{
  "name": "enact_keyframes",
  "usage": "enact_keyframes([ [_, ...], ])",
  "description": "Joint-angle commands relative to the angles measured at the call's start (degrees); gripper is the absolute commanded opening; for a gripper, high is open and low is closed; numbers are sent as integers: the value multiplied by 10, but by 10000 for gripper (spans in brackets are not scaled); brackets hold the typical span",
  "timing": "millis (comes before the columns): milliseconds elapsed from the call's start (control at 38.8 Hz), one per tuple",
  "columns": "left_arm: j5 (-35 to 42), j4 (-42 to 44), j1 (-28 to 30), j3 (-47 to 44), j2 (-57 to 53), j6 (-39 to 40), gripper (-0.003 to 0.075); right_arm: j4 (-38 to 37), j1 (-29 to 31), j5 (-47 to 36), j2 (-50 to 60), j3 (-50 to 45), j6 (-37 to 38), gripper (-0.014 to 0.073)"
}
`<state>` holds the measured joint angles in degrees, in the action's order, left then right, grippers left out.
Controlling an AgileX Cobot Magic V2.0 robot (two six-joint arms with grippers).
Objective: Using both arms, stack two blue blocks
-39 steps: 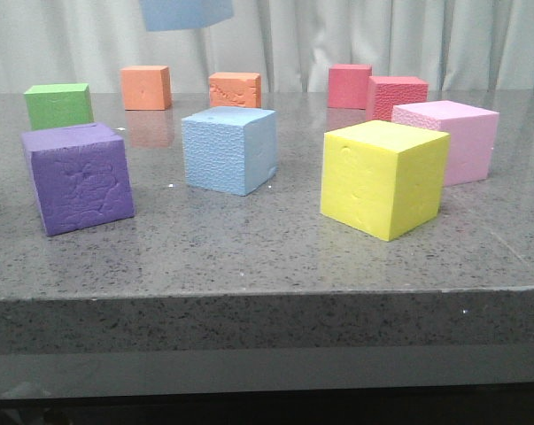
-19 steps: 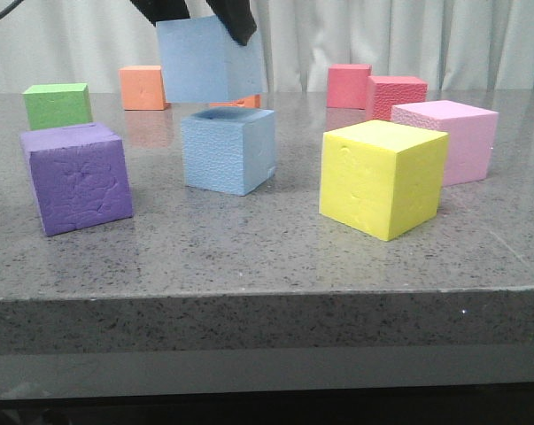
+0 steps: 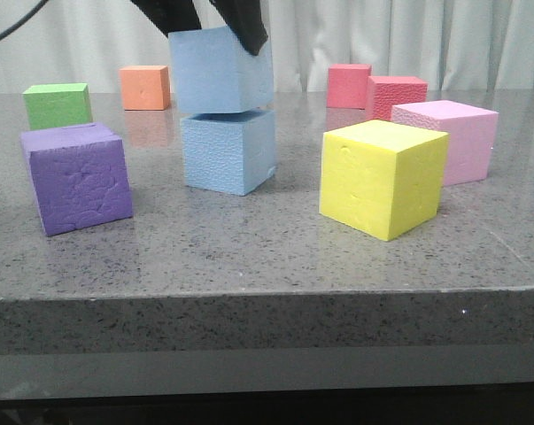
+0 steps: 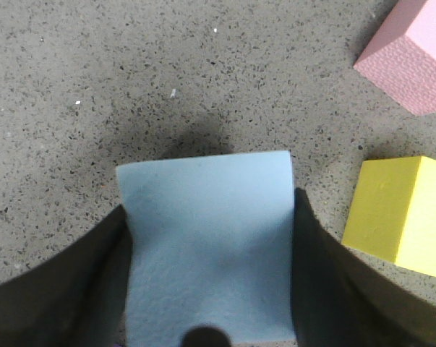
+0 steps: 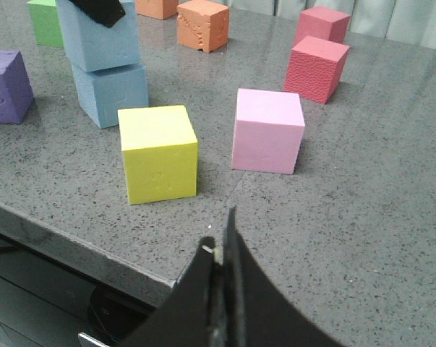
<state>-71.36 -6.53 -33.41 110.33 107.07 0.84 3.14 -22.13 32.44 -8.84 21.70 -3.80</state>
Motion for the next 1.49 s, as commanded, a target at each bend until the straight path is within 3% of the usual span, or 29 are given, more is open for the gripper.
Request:
enact_keyframes([
  [0,27,-9,-5,14,-22,-2,356,1,5,-42,-6,14,-1,-66],
  [438,28,-9,-14,14,-19,-2,600,2,5,-41,-6,14,-1,-66],
  [695,20,11,-22,34,-20,-2,603,2,5,-37,-6,14,-1,-66],
  [850,-13,69,-22,89,-25,-2,603,2,5,-37,-6,14,-1,-66],
  [1056,-15,72,-22,144,-32,-2,598,2,5,-37,-6,14,-1,-66],
  [1185,-15,72,-22,144,-39,-2,469,2,5,-37,-6,14,-1,-66],
  [1416,-15,72,-22,144,-51,-2,-3,2,5,-37,-6,14,-1,-66],
  [1468,-15,72,-22,144,-55,-2,-20,2,5,-37,-6,14,-1,-66],
])
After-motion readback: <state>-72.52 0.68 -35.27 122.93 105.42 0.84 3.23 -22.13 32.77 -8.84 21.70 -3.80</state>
